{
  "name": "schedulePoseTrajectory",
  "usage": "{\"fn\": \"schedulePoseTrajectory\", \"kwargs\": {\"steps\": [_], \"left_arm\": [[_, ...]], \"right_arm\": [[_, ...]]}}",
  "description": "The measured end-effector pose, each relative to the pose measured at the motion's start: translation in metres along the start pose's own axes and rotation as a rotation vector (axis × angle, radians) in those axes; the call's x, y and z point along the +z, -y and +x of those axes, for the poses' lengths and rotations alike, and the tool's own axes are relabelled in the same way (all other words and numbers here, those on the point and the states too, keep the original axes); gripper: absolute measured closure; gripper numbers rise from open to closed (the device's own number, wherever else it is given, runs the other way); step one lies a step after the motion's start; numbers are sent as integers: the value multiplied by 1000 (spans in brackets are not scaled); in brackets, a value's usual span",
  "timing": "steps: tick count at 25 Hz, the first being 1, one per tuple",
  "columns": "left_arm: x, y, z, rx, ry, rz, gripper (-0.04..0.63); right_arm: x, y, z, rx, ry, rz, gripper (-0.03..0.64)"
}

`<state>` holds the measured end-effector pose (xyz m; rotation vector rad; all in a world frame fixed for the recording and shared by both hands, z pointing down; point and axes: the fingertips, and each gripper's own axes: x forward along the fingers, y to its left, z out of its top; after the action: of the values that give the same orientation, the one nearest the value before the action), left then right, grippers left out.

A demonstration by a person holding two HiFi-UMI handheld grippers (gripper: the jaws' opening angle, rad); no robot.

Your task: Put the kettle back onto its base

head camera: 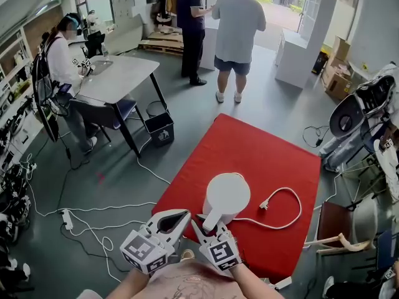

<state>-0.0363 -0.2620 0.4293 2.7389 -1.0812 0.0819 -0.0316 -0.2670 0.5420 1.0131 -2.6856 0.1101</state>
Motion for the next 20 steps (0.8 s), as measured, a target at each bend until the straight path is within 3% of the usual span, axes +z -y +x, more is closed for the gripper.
{"fn": "schedulePoseTrajectory", "kwargs": {"steps": [7,9,11,12,20], "left_arm": [[-1,4,-2,0,1,5,611],[-1,5,-1,2,0,-1,611],[-1,5,-2,6,0,-4,611],[-2,5,-3,8,-1,-5,611],[-2,9,-4,1,-3,-7,611]], "right_arm": [[-2,4,-3,25,1,60,530],[-2,3,-3,48,-5,75,494],[-4,-1,-2,69,-17,85,398],[-5,-2,-2,69,-23,87,380],[0,-5,-5,71,-35,40,387]]}}
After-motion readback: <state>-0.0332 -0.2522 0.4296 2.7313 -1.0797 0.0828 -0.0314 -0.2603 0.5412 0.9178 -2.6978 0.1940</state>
